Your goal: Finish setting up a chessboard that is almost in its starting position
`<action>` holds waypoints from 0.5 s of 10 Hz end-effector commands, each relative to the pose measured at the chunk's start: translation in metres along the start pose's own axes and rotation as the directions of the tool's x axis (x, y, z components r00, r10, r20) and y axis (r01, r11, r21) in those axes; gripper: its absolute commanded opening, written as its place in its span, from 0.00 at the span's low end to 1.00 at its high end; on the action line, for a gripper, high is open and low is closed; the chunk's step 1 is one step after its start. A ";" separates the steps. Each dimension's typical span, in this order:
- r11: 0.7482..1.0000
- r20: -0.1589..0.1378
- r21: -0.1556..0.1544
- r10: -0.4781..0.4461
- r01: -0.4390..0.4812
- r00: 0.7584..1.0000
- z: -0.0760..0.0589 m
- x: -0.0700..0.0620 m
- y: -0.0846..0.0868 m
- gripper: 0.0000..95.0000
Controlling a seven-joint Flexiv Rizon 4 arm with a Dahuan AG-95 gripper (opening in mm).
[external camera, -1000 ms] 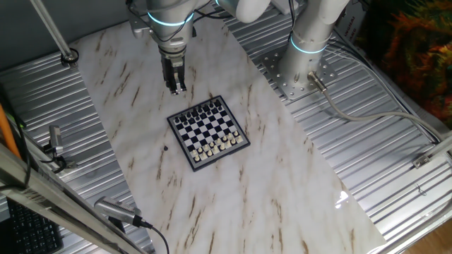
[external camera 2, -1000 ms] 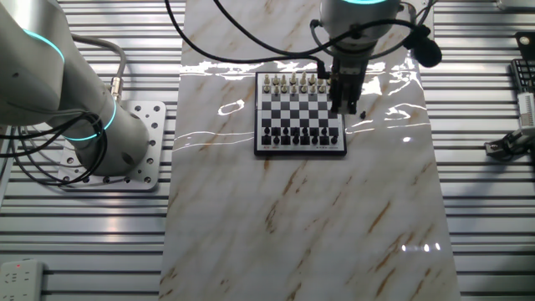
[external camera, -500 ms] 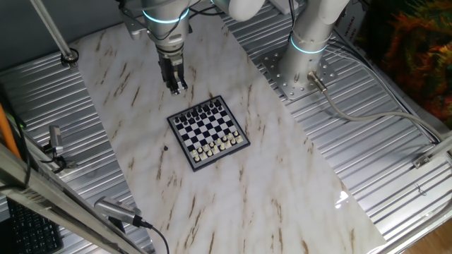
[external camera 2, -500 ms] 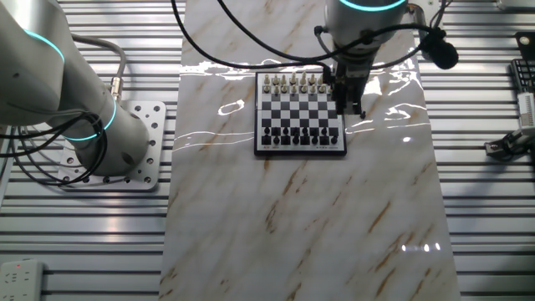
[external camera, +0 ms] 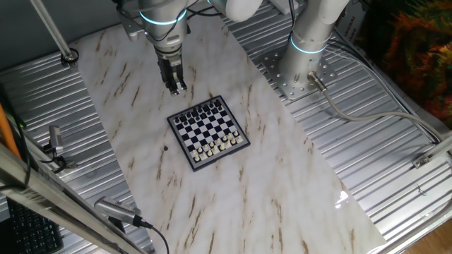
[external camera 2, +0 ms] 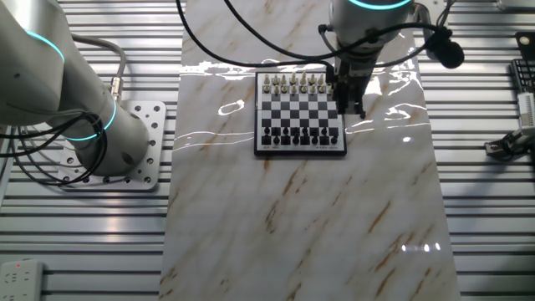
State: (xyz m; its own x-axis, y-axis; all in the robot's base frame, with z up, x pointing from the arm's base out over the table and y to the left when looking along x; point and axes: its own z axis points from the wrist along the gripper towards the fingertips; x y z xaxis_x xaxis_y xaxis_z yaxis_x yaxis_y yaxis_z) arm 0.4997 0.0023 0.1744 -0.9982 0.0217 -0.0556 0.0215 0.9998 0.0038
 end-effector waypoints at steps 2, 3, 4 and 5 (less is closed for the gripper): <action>1.000 -0.006 -0.004 -0.006 0.006 1.000 -0.001 0.001 0.000 0.00; 1.000 -0.009 -0.005 -0.010 0.010 1.000 -0.001 0.001 0.000 0.00; 1.000 -0.013 -0.004 -0.019 0.019 1.000 0.000 0.000 0.000 0.00; 1.000 -0.015 -0.005 -0.022 0.022 1.000 0.006 -0.002 0.002 0.00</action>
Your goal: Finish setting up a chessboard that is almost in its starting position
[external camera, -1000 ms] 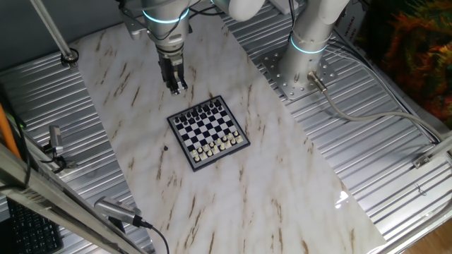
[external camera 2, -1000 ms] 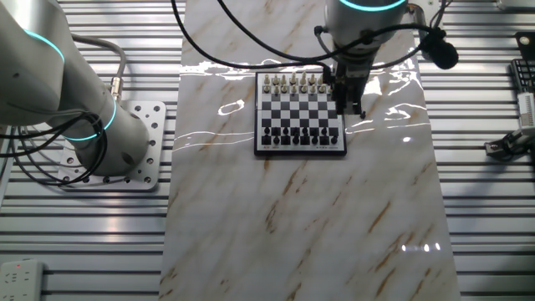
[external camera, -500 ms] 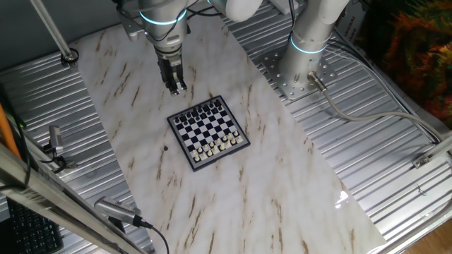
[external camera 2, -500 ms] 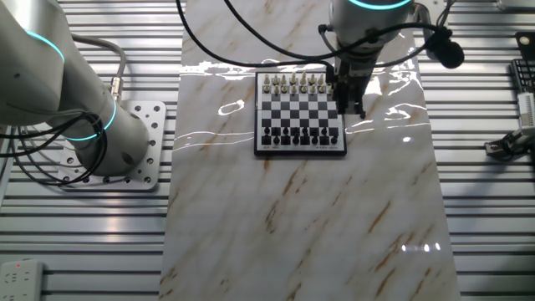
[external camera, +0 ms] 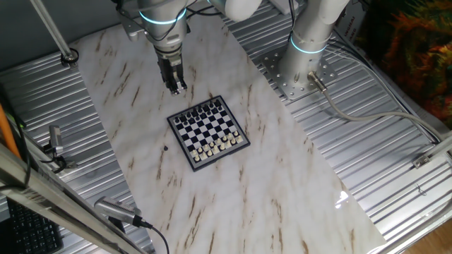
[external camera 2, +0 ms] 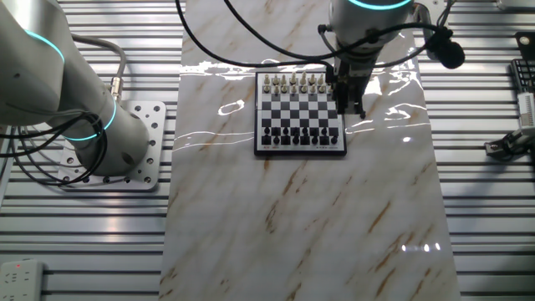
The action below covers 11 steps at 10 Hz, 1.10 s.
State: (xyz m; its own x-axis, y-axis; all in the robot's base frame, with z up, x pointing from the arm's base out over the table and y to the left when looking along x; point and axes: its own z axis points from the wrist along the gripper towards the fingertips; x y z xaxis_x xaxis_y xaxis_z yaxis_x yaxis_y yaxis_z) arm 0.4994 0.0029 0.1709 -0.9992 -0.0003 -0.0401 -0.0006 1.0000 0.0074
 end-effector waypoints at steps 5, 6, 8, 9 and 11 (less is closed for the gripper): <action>0.999 0.011 0.002 0.038 -0.038 0.999 0.022 -0.058 0.032 0.00; 0.999 0.020 0.001 0.039 -0.039 0.999 0.025 -0.059 0.033 0.00; 0.999 0.027 0.002 0.042 -0.042 0.999 0.035 -0.061 0.038 0.00; 0.999 0.035 0.004 0.048 -0.048 0.998 0.044 -0.062 0.042 0.00; 0.998 0.042 0.004 0.058 -0.059 0.997 0.057 -0.064 0.049 0.00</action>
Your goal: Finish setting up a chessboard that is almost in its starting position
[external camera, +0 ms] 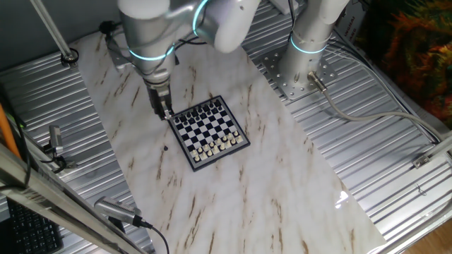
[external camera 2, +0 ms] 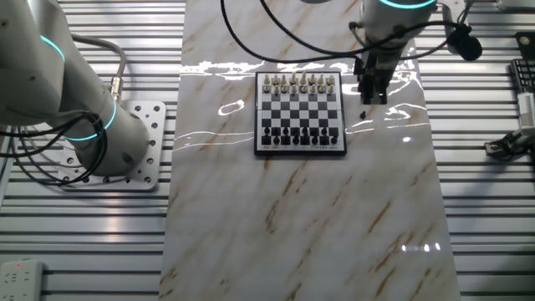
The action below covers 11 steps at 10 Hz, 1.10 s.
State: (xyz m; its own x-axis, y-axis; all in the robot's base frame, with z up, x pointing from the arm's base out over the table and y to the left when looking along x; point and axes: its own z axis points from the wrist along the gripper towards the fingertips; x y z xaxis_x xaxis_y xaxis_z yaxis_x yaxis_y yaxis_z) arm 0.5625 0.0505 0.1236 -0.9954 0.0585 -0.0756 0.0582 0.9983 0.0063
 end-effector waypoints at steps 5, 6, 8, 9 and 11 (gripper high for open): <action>1.000 0.011 0.019 0.009 -0.009 1.000 0.038 -0.002 0.013 0.00; 1.000 0.011 0.017 0.009 -0.009 1.000 0.042 -0.001 0.016 0.00; 1.000 0.009 0.016 0.008 -0.009 1.000 0.051 -0.002 0.018 0.00; 1.000 0.009 0.017 0.009 -0.009 1.000 0.053 -0.002 0.018 0.00; 1.000 0.007 0.019 0.007 -0.007 1.000 0.056 -0.002 0.019 0.00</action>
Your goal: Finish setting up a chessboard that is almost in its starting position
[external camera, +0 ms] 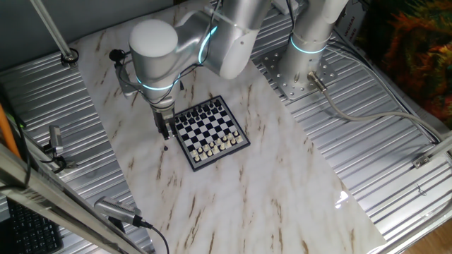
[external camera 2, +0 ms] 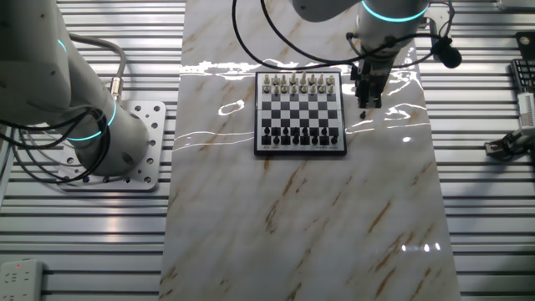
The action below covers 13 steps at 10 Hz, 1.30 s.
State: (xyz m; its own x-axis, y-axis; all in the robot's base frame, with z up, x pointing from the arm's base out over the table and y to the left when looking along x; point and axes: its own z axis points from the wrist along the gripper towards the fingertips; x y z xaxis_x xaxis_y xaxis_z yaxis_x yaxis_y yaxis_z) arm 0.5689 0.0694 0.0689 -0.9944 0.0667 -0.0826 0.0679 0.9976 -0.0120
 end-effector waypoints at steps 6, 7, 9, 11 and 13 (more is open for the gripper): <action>1.000 -0.019 -0.004 -0.012 0.012 1.000 0.017 -0.001 0.002 0.00; 1.000 -0.021 -0.005 -0.012 0.012 1.000 0.017 -0.002 0.002 0.00; 1.000 -0.026 -0.006 -0.014 0.014 1.000 0.017 -0.006 0.004 0.00; 1.000 -0.036 -0.005 -0.014 0.013 0.999 0.017 -0.010 0.006 0.00; 1.000 -0.043 -0.003 -0.013 0.013 0.999 0.018 -0.013 0.007 0.00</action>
State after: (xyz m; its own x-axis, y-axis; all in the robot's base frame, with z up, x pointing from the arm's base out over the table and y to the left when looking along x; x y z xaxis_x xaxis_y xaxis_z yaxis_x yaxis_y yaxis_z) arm 0.5839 0.0759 0.0518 -0.9980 0.0531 -0.0354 0.0534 0.9985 -0.0079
